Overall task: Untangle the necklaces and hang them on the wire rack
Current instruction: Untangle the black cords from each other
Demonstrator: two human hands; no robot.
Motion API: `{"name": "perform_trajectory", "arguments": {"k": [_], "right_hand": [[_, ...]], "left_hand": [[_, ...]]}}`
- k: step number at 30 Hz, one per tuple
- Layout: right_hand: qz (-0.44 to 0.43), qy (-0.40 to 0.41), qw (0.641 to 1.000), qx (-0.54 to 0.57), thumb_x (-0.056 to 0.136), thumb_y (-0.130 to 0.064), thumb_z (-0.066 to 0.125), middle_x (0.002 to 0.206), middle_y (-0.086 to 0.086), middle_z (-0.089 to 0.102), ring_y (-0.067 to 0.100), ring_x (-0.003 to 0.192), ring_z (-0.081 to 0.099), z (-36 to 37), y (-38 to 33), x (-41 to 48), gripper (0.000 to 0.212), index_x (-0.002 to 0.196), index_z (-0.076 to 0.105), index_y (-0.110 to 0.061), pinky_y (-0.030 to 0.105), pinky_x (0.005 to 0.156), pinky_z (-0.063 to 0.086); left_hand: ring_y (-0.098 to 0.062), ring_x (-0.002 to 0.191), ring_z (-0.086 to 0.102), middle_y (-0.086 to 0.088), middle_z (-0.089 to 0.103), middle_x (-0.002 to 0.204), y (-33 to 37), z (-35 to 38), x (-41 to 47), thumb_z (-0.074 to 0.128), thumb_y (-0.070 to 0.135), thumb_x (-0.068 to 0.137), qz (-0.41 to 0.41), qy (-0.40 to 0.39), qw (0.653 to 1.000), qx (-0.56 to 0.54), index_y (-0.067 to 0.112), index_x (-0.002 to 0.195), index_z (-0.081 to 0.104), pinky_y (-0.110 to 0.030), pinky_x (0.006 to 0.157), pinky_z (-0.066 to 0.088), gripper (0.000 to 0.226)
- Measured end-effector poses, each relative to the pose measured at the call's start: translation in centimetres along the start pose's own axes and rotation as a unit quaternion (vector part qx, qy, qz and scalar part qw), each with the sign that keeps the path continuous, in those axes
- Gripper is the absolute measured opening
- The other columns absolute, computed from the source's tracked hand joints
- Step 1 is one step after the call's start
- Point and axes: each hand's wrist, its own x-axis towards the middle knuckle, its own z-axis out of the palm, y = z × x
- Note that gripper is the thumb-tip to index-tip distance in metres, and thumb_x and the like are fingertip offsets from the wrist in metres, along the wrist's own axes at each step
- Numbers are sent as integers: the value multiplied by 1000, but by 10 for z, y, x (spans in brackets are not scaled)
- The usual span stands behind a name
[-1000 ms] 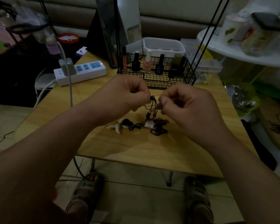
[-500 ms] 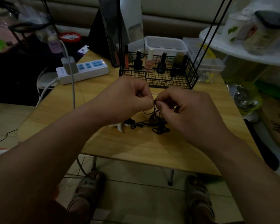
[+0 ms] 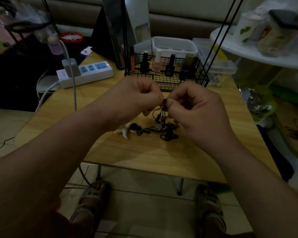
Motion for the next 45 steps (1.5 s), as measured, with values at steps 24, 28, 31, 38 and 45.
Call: {"name": "perform_trajectory", "arguments": {"k": [24,28,31,38,45], "right_hand": [[-9,-3,998,-63,91,-13,74,72,-4,67,8,62,62,-2,4,-1,10,87,72,-22,22,53,50],[17,4,1000,-12,92,-11,73,72,0,70,19,66,66,-1,4,-1,10,86,73,-19,27,55,52],[11,-12,1000,-23,91,-12,73,73,-4,69,12,64,64,-2,5,-1,11,86,72,-22,26,55,51],[-4,-13,999,-35,91,-10,73,72,-7,66,5,64,60,2,5,-2,13,85,70,-22,16,55,45],[58,-35,997,32,96,-16,69,86,6,73,29,79,70,1,6,1,8,94,70,-24,49,63,57]], "left_hand": [[-1,61,55,10,64,66,-1,7,-3,67,26,92,21,8,995,100,21,89,72,-20,56,46,7],[1,59,56,12,65,65,-2,5,-2,68,21,96,27,12,993,114,20,89,72,-13,54,45,8],[0,60,58,13,66,66,-2,5,-3,67,19,96,33,11,992,118,20,87,72,-14,55,46,10],[-5,63,57,3,64,67,-1,3,-3,64,22,88,24,0,995,95,12,83,70,-22,60,49,12],[-6,64,55,3,60,66,-2,0,0,64,6,90,7,1,999,40,0,84,67,-18,60,49,9]]}}
